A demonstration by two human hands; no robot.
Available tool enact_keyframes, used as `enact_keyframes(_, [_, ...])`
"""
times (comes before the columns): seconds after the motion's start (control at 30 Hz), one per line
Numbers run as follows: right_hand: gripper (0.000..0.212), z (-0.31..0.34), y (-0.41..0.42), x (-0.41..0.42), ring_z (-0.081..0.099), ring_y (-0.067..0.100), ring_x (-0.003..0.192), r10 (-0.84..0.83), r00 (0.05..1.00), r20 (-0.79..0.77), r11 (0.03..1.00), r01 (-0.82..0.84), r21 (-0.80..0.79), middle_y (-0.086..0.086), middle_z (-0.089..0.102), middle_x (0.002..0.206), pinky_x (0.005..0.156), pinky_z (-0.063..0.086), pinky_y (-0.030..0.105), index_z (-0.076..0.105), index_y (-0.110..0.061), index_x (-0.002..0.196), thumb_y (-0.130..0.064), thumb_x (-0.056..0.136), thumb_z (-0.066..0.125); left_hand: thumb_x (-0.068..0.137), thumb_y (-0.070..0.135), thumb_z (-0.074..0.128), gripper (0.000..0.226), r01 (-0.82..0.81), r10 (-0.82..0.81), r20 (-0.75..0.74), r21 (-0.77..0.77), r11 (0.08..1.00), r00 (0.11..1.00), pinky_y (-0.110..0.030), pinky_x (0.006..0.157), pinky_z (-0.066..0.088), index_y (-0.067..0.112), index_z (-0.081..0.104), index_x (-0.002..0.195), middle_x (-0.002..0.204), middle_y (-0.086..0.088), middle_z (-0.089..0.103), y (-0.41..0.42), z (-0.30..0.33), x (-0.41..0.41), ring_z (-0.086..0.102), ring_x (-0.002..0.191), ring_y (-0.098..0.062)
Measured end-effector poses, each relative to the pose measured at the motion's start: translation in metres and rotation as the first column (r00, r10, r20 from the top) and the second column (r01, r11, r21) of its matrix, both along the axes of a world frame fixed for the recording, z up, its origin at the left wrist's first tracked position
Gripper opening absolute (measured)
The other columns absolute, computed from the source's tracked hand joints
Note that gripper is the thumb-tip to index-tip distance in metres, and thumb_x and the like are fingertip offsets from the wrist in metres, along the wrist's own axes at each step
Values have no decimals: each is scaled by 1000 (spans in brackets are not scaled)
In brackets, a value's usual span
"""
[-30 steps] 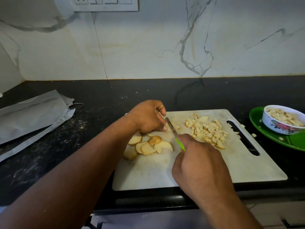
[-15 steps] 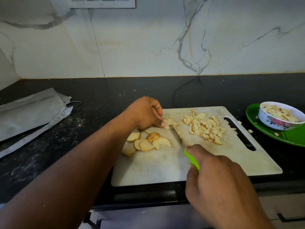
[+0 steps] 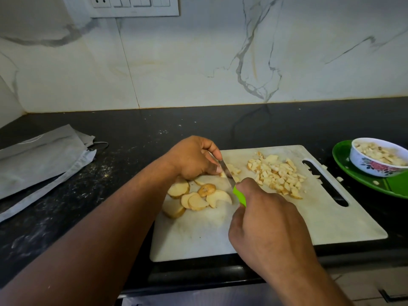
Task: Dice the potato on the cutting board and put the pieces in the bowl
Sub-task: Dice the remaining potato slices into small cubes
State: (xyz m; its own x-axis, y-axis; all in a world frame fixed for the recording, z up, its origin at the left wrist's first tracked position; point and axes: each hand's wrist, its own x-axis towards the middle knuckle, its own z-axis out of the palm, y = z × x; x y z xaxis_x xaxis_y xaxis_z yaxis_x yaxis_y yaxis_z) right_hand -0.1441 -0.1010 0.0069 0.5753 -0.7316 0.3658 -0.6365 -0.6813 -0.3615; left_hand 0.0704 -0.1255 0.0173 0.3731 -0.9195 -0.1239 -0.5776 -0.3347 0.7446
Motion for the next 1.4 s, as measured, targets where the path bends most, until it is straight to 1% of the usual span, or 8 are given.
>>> enact_keyframes(0.13, [37, -1, 0, 2, 47, 8, 62, -4, 1000, -16, 1000, 4, 9, -12, 49, 71, 53, 36, 18, 43, -36, 127, -36, 91, 50, 78, 11, 89, 26, -44, 44, 16, -4, 999, 999, -39, 95, 57, 27, 73, 91, 94, 2, 76, -3, -2, -3, 73, 97, -17])
enact_keyframes(0.3, [42, 0, 1, -4, 44, 8, 62, 5, 999, -53, 999, -3, 34, -11, 47, 72, 54, 34, 19, 42, -37, 132, -38, 91, 49, 78, 13, 89, 26, -87, 87, 47, 5, 996, 995, -27, 76, 51, 26, 70, 91, 97, 4, 71, -6, -3, -10, 67, 95, -13])
enact_keyframes(0.63, [34, 5, 20, -45, 51, 9, 65, -11, 997, -80, 995, 19, 98, -11, 55, 73, 61, 45, 23, 37, -45, 124, -39, 92, 46, 81, 19, 88, 22, 4, -4, 87, 0, 1000, 996, -36, 99, 54, 31, 74, 92, 93, 7, 74, 0, -2, -7, 70, 98, -14])
enact_keyframes(0.77, [33, 9, 15, -45, 47, 6, 61, -46, 999, -24, 998, 47, 45, -14, 49, 70, 56, 38, 21, 38, -42, 125, -39, 93, 46, 92, 11, 78, 23, 59, -58, 22, -37, 998, 998, -25, 79, 54, 29, 74, 106, 76, 9, 76, 4, 2, -7, 69, 69, -2])
enact_keyframes(0.93, [33, 10, 11, -28, 46, 6, 61, -47, 999, 14, 999, 47, -2, -12, 51, 72, 52, 34, 19, 39, -39, 127, -37, 94, 46, 98, -6, 49, 44, 95, -89, 58, -113, 989, 994, -20, 65, 56, 28, 72, 113, 88, 5, 76, 6, 3, -16, 64, 61, -3])
enact_keyframes(1.07, [33, 8, 4, -17, 44, 3, 59, -41, 998, 46, 999, 41, 1, -13, 49, 70, 48, 29, 17, 40, -38, 127, -36, 94, 48, 94, 3, 69, 32, 144, -126, 97, -206, 968, 987, -13, 58, 48, 29, 72, 112, 72, 8, 73, 7, 4, -18, 63, 56, 4])
enact_keyframes(1.23, [32, 10, -2, -17, 48, 1, 62, -57, 996, 74, 998, 54, 40, -14, 52, 75, 49, 31, 15, 41, -39, 125, -35, 94, 52, 90, 4, 77, 30, 205, -193, 71, -272, 940, 979, -30, 85, 61, 26, 75, 111, 86, 5, 80, 5, -2, -20, 76, 79, -8])
enact_keyframes(1.4, [32, 9, -4, -19, 53, 3, 64, -70, 992, 102, 996, 63, 70, -14, 55, 75, 50, 35, 15, 44, -38, 123, -35, 94, 54, 98, 15, 71, 21, 215, -219, 29, -355, 910, 975, -31, 86, 61, 31, 75, 111, 91, 5, 79, 3, -4, -21, 75, 85, -18])
